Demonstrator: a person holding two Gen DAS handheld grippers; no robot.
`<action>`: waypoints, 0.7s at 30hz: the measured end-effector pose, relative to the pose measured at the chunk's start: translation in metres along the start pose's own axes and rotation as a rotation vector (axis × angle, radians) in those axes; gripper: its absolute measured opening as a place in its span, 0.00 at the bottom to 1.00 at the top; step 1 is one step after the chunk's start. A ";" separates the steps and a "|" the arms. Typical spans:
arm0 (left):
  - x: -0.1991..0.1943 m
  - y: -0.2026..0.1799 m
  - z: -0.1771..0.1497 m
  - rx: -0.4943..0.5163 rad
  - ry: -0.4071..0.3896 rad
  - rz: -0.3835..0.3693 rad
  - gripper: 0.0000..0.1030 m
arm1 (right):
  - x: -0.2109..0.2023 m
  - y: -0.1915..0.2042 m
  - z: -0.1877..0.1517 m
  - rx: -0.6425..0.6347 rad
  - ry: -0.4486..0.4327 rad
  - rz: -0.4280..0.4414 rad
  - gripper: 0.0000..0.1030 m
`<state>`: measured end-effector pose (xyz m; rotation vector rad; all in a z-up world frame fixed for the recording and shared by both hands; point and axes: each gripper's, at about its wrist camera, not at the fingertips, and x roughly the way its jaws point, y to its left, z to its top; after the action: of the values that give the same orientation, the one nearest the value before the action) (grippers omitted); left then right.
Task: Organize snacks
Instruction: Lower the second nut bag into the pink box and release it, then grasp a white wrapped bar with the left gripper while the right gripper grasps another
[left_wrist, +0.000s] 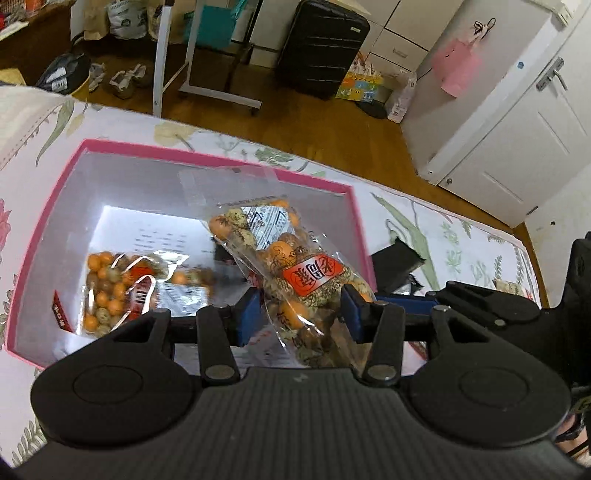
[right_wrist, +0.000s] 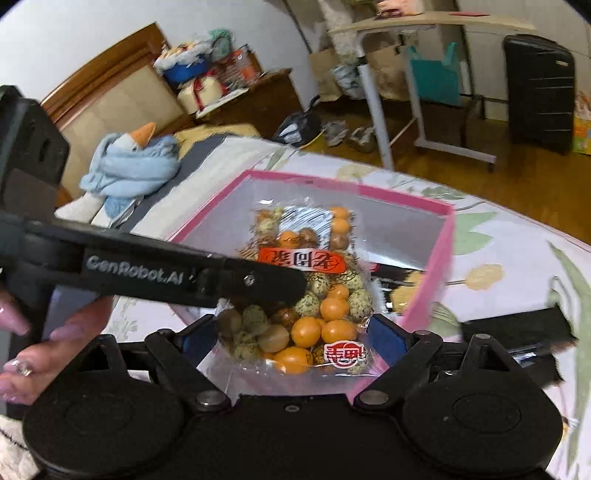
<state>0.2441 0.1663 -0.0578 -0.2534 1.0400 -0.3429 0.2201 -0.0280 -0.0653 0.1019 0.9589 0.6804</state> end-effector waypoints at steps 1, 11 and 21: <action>0.003 0.005 -0.001 -0.008 0.007 -0.003 0.44 | 0.005 0.004 0.000 0.000 0.012 -0.005 0.89; 0.027 0.021 -0.014 0.027 0.026 0.067 0.51 | 0.014 0.030 -0.014 -0.184 -0.042 -0.136 0.91; -0.007 -0.014 -0.029 0.162 -0.078 0.121 0.51 | -0.089 -0.019 -0.064 -0.045 -0.183 -0.217 0.92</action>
<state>0.2137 0.1550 -0.0615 -0.0569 0.9409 -0.3037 0.1454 -0.1077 -0.0455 0.0191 0.7648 0.4833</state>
